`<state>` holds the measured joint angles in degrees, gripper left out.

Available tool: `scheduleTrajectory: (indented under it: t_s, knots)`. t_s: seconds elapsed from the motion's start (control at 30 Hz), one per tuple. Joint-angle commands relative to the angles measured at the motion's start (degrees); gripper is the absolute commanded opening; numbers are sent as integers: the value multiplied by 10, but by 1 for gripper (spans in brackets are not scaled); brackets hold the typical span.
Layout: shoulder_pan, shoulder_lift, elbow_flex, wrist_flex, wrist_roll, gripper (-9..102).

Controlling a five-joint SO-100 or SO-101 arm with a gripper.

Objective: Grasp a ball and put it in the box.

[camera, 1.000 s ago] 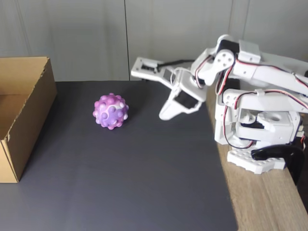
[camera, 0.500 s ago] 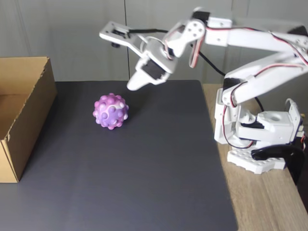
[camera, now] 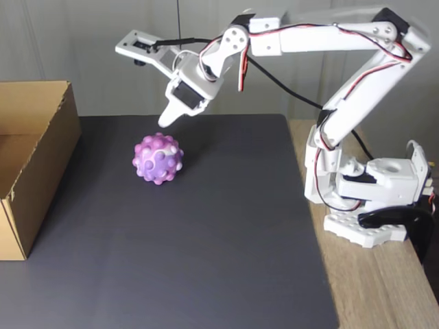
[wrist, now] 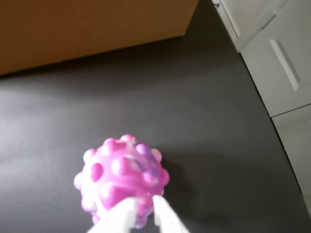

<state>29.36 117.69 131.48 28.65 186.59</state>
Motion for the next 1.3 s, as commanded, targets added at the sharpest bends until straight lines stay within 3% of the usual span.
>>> scheduleTrajectory:
  t_s: [0.0,0.13,0.37,0.7,1.27]
  knots:
    - [7,-11,-29,-21,3,12]
    - [16,-42,-32,-46,4,23]
    - [23,-82,-54,-54,9,27]
    - [34,-147,-77,-69,16,45]
    - [36,-232,-77,-93,34,46]
